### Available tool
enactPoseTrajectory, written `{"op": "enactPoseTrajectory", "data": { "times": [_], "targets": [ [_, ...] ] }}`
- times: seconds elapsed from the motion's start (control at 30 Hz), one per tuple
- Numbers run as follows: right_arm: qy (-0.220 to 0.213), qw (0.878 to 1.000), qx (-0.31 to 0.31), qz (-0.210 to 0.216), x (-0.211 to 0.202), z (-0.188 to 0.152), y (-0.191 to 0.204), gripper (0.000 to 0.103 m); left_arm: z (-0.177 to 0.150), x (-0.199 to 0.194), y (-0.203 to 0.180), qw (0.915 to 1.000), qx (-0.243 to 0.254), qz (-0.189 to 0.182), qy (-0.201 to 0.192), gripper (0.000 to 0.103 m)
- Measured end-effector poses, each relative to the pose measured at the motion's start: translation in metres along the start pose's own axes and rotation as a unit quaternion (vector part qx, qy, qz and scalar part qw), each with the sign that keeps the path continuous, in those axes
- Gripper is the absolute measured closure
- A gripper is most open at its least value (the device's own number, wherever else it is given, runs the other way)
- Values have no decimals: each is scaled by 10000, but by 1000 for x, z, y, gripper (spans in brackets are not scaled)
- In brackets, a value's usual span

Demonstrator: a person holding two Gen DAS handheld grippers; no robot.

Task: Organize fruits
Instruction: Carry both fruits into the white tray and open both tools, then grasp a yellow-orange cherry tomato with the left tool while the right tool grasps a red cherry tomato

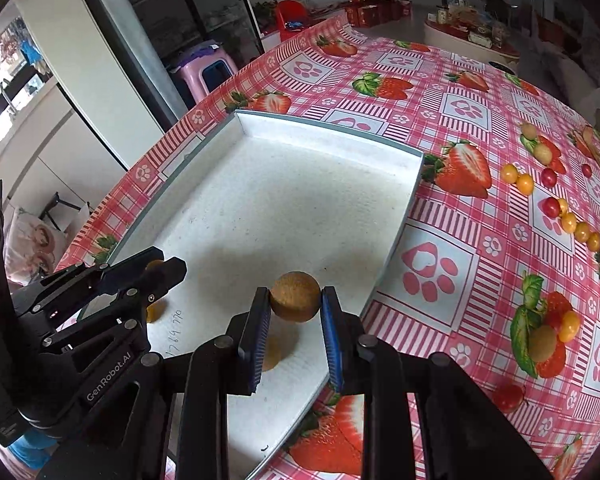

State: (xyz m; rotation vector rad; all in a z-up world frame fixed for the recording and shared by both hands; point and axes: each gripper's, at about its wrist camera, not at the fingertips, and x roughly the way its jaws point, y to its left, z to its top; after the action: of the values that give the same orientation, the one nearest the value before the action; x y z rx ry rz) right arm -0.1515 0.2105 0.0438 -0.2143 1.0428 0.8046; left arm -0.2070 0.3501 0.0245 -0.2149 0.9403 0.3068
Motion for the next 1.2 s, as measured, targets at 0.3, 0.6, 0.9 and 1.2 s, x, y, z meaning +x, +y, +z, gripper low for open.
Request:
{"op": "enactPoseTrajectory", "data": {
  "times": [0.3,0.6,0.9,1.2],
  "targets": [
    [422,9990,-160,-40,46,19,2,75,5,20,0,9995,5,52,307,80],
    [262,9996,-49,34,33,21,-5,60,3,13,3,9995,-14,275,143,29],
    [-308,9984,461,57,-33,0,-32,22,-6,-20,-14,9998,165,93,-100,29],
    [-369,9915,1177,-419,-80,-73,-91,22,-30,-56,-70,9959,777,-320,-326,29]
  ]
}}
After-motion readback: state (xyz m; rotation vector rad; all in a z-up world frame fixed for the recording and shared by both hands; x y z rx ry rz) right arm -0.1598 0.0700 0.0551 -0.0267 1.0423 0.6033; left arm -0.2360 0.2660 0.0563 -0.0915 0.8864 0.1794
